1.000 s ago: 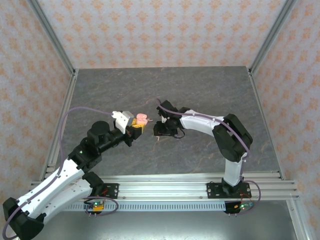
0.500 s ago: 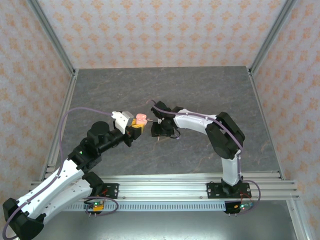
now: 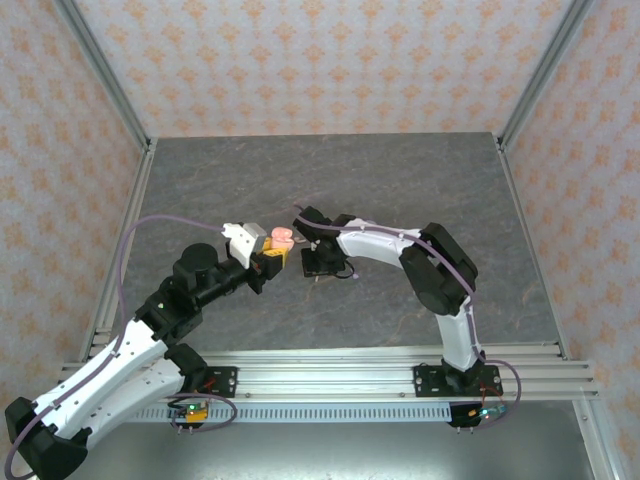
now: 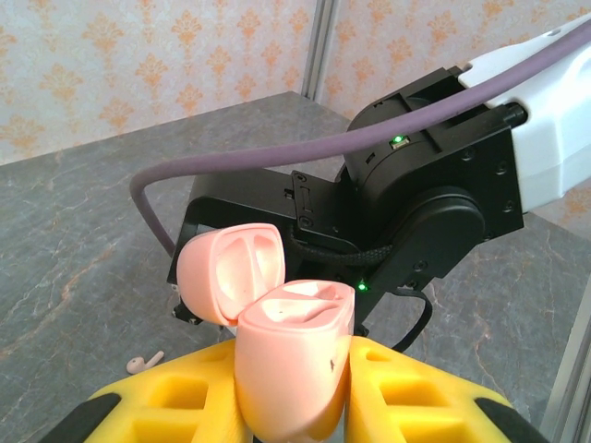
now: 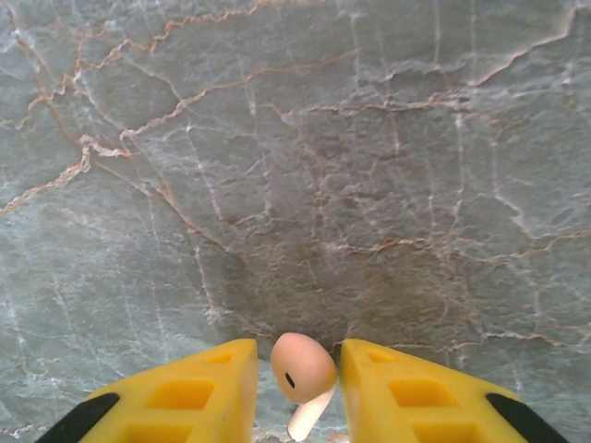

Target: Insert the wireless bluetooth earbuds into the charging case

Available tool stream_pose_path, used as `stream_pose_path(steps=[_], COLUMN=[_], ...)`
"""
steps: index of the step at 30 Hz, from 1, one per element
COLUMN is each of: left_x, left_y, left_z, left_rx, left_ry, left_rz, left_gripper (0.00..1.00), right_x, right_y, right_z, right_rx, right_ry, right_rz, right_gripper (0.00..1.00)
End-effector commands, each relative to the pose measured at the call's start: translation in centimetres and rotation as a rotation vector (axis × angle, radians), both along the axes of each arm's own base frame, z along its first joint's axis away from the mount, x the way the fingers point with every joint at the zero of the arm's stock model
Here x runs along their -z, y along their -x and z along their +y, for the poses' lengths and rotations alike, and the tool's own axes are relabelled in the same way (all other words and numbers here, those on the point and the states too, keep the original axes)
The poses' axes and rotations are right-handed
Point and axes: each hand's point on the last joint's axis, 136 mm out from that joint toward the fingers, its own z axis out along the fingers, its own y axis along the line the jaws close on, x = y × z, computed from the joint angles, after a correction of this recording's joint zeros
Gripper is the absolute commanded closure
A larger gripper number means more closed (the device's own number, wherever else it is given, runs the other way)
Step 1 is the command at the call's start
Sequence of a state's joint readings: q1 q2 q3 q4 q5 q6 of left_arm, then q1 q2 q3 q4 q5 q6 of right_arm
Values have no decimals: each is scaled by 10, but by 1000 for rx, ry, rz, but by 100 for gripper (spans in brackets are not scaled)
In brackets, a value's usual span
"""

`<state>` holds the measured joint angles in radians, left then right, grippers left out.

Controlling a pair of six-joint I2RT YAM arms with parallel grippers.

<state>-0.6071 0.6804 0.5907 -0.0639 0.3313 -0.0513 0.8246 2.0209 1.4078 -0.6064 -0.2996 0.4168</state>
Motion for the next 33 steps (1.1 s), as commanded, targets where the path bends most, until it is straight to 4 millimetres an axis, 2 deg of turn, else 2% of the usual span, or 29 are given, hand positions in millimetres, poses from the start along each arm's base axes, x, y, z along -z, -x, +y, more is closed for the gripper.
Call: stream_pose_path(steps=[1, 8, 17, 23, 28, 33], left_x=[3, 4, 3, 3, 4, 5], left_y=[1, 1, 2, 1, 1, 0], left_z=[4, 4, 5, 4, 4, 4], left_rx=[-16, -18, -18, -18, -20, -22], left_ry=[-9, -12, -8, 0, 0, 0], left_rz=[-7, -5, -4, -2, -1, 4], left_gripper=[74, 74, 74, 73, 73, 73], right_x=[9, 4, -13, -13, -5, 2], right_y=[1, -3, -25, -36, -41, -48], right_z=[-13, -24, -51, -68, -68, -61], right_rx=[-3, -22, -59, -155, -239, -247], right_ry=[92, 147, 152, 170, 191, 198], right_rz=[0, -38, -65, -48, -33, -16], right_gripper=[72, 82, 82, 82, 79, 76])
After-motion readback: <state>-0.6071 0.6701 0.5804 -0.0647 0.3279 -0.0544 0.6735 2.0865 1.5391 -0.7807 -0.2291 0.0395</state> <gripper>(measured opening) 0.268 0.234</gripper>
